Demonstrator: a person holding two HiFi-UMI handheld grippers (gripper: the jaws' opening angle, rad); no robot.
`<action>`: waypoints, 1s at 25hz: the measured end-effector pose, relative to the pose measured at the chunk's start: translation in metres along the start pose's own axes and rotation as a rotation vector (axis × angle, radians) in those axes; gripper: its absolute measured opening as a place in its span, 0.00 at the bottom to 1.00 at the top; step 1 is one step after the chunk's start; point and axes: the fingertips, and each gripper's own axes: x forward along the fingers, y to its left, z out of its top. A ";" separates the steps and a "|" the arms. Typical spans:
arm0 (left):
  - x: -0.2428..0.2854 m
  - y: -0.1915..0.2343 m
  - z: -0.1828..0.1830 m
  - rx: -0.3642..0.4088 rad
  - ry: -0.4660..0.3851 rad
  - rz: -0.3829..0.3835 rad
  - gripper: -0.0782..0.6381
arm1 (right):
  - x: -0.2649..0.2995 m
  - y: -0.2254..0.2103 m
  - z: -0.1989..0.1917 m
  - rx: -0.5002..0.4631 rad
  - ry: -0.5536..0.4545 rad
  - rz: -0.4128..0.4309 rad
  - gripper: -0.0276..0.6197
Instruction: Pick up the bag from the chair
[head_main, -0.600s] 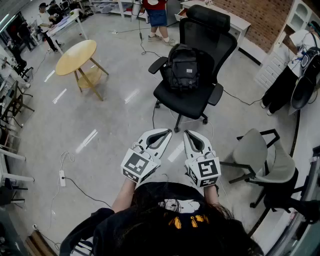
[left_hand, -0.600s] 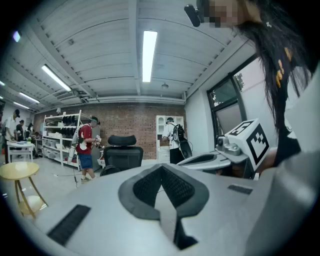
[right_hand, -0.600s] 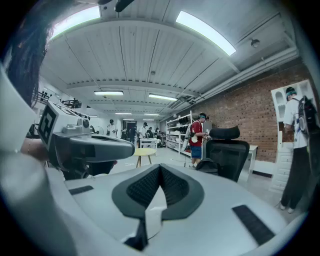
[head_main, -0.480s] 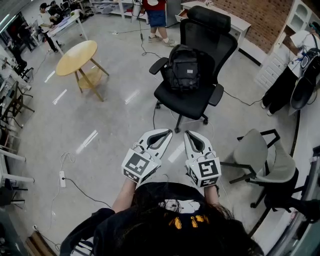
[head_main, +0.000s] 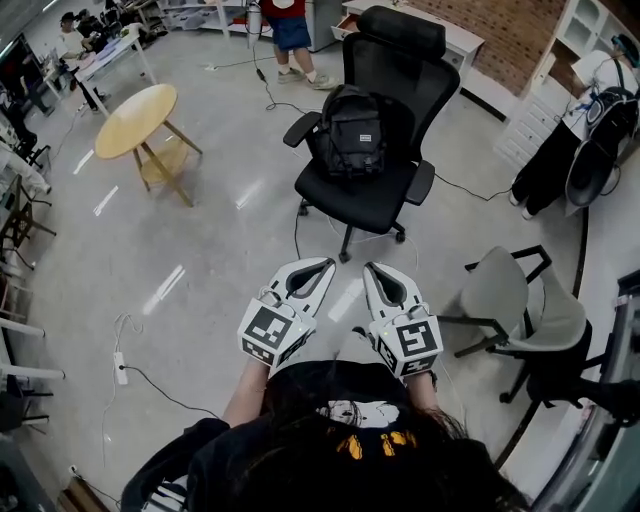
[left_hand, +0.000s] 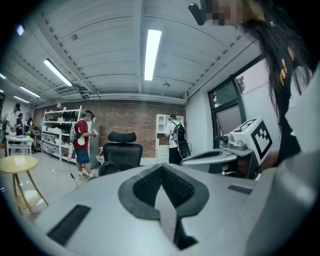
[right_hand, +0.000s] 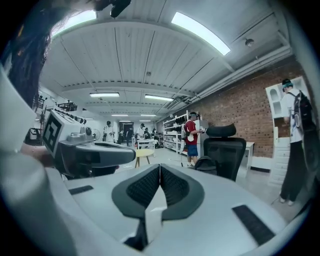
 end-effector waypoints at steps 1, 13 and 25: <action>0.002 0.001 0.000 -0.002 -0.001 -0.003 0.12 | 0.001 -0.003 0.000 0.001 0.002 -0.004 0.05; 0.035 0.046 -0.013 -0.020 0.026 0.029 0.12 | 0.051 -0.037 0.002 0.026 -0.001 0.017 0.05; 0.123 0.145 -0.008 -0.021 0.059 0.105 0.12 | 0.169 -0.119 0.015 0.029 0.021 0.087 0.05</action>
